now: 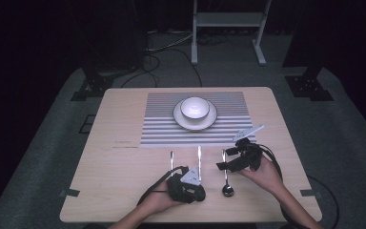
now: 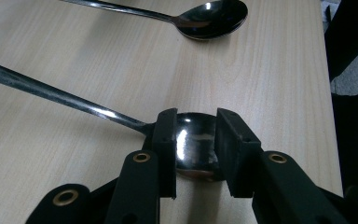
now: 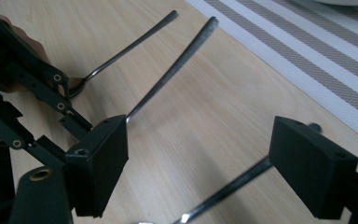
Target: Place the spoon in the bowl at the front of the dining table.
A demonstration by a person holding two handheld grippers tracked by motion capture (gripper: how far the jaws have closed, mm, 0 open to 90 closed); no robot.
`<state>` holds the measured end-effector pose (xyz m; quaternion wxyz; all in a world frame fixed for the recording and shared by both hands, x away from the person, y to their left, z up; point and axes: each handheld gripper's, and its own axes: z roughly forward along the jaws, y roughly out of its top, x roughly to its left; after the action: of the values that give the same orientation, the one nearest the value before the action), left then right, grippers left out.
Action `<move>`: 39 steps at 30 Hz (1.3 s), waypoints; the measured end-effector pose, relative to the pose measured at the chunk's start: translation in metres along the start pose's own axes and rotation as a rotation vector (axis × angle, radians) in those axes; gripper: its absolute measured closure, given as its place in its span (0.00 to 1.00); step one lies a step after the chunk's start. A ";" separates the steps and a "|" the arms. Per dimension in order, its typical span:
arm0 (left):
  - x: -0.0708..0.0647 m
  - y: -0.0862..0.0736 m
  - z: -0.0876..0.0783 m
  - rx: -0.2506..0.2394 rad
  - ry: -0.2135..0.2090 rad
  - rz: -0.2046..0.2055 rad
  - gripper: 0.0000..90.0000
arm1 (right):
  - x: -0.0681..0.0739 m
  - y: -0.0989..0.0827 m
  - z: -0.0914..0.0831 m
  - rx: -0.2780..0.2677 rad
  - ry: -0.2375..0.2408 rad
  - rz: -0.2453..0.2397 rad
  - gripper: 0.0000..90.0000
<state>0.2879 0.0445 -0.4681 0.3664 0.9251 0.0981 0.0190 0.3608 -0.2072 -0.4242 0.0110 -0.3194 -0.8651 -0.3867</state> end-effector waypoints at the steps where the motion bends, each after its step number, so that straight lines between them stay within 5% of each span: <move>1: 0.000 0.000 0.000 0.001 0.000 0.001 0.77 | 0.000 0.001 0.003 -0.001 0.011 0.000 0.20; 13: 0.001 0.000 0.000 0.007 -0.002 0.007 0.77 | 0.001 0.019 0.028 0.004 0.093 0.009 0.20; 39: 0.001 -0.001 0.000 -0.004 -0.007 -0.005 0.77 | -0.009 0.045 0.065 0.046 0.106 0.024 0.25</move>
<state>0.2888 0.0451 -0.4686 0.3687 0.9241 0.0993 0.0152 0.4076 -0.1459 -0.4423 0.0687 -0.3085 -0.8680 -0.3830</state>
